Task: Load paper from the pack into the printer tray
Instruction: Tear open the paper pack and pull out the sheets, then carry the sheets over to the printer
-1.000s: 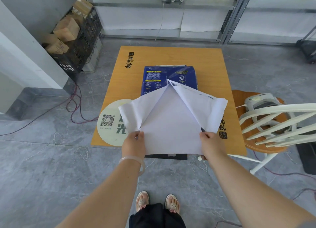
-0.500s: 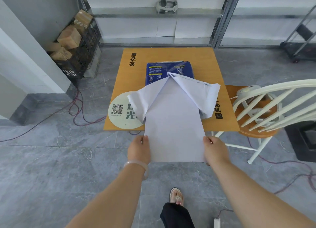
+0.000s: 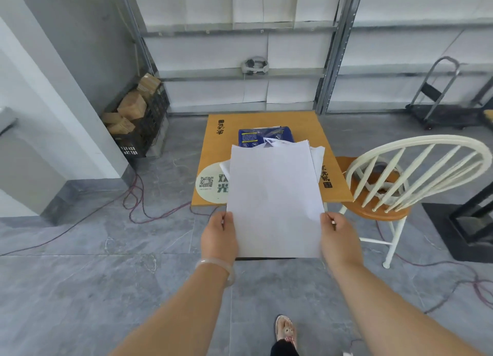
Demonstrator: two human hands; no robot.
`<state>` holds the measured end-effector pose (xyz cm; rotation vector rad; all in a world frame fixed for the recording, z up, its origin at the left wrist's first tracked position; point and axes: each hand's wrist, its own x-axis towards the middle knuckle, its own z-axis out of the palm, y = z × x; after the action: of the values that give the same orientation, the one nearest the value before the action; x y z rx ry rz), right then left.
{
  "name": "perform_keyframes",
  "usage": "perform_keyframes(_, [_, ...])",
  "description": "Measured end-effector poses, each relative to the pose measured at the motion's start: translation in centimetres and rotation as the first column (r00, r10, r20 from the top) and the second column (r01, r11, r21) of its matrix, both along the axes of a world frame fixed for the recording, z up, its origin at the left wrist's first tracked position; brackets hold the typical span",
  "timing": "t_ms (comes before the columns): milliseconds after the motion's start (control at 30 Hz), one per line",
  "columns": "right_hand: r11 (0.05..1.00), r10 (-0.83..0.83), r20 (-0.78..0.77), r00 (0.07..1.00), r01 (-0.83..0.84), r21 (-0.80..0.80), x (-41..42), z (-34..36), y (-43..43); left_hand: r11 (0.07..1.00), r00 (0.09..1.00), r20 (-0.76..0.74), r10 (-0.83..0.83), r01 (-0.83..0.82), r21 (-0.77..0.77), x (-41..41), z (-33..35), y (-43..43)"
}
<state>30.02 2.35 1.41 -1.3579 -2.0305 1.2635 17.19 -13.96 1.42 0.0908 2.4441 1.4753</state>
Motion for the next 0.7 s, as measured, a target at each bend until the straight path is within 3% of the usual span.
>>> perform_keyframes(333, [0.956,0.218,-0.318,0.923,-0.137,0.259,-9.0,16.8,0.4,0.981,0.915,-0.367,0.166,-0.117,0.153,-5.8,16.8,-2.3])
perform_keyframes(533, [0.925,0.351,-0.498,0.793,-0.212,0.314,-14.7,24.9,-0.4,0.935,0.817,-0.465,0.342,-0.243,0.26,-8.3,25.1,-4.9])
perform_keyframes(700, [0.862,0.504,-0.547,0.668,-0.352,0.365,-18.1,28.5,-2.5,0.864,0.718,-0.482,0.502,-0.388,0.321,-8.9,28.4,-7.8])
